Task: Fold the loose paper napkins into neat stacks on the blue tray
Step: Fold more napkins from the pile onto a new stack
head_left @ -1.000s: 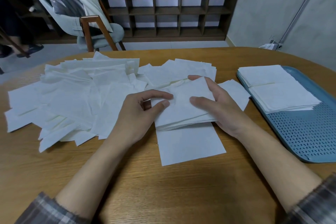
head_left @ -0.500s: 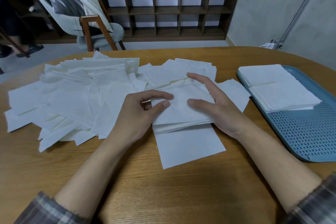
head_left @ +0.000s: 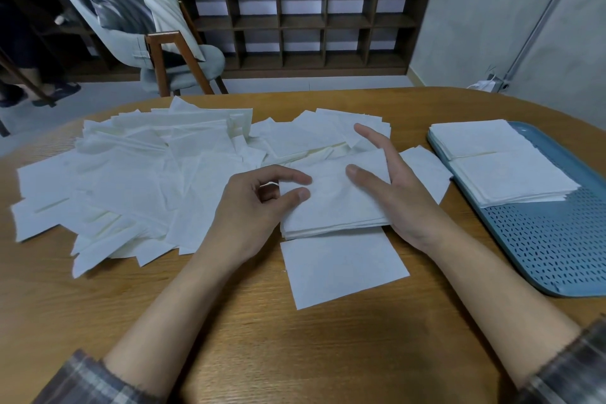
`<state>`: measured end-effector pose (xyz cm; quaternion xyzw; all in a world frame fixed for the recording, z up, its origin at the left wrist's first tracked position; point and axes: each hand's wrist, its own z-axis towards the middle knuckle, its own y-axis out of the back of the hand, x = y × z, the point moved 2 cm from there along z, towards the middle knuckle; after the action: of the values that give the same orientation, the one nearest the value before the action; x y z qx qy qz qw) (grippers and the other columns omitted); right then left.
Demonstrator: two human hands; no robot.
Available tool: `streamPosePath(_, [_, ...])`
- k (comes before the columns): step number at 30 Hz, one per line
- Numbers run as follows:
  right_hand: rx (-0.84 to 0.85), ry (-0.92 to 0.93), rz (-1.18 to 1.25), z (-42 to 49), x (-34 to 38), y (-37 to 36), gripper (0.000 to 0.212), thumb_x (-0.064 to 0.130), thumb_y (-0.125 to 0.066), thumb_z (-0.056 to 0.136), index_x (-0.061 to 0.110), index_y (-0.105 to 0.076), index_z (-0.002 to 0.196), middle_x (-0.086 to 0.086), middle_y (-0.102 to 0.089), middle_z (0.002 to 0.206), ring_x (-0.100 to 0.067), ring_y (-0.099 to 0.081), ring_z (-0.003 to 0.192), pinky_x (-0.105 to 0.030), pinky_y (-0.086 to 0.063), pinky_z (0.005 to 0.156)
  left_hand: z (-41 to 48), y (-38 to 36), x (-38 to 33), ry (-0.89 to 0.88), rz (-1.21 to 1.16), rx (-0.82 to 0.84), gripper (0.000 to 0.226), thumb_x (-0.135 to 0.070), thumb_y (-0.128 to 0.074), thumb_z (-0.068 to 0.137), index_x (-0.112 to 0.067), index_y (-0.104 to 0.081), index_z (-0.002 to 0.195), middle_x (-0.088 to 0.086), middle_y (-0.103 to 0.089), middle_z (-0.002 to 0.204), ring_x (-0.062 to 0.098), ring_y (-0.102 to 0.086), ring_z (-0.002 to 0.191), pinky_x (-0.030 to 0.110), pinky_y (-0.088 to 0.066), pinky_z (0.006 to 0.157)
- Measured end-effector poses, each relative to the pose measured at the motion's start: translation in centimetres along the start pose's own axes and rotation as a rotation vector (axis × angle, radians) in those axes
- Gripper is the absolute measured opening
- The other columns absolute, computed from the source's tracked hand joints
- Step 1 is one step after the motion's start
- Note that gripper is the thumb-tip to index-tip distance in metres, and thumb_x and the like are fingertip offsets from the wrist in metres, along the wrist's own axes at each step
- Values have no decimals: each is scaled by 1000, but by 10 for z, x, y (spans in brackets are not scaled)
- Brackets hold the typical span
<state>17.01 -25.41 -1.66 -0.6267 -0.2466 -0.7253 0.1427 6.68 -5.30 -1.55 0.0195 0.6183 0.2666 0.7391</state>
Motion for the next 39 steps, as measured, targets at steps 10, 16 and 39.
streamPosePath(10, [37, -38, 99, 4, -9, 2, 63, 45, -80, 90, 70, -45, 138, 13, -42, 159, -23, -56, 138, -52, -50, 113, 1, 0, 2, -5, -13, -1, 10, -18, -79, 94, -25, -82, 99, -24, -53, 58, 6, -38, 56, 9, -33, 58])
streamPosePath(16, [12, 23, -39, 0, -6, 3, 73, 33, -78, 94, 62, -38, 148, 39, -37, 143, 20, -41, 129, -10, -49, 93, 0, -1, 6, 15, 22, 4, 12, -24, -81, 93, -33, -81, 99, -19, -56, 64, 6, -44, 61, 13, -36, 63])
streamPosePath(39, [11, 113, -5, -2, 1, 1, 90, 15, -81, 88, 45, -29, 154, 44, -49, 132, 19, -58, 114, -11, -52, 87, -4, -10, 7, -45, -16, -44, 56, -28, -71, 101, -48, -42, 145, -31, -57, 133, -2, -62, 117, 25, -56, 94])
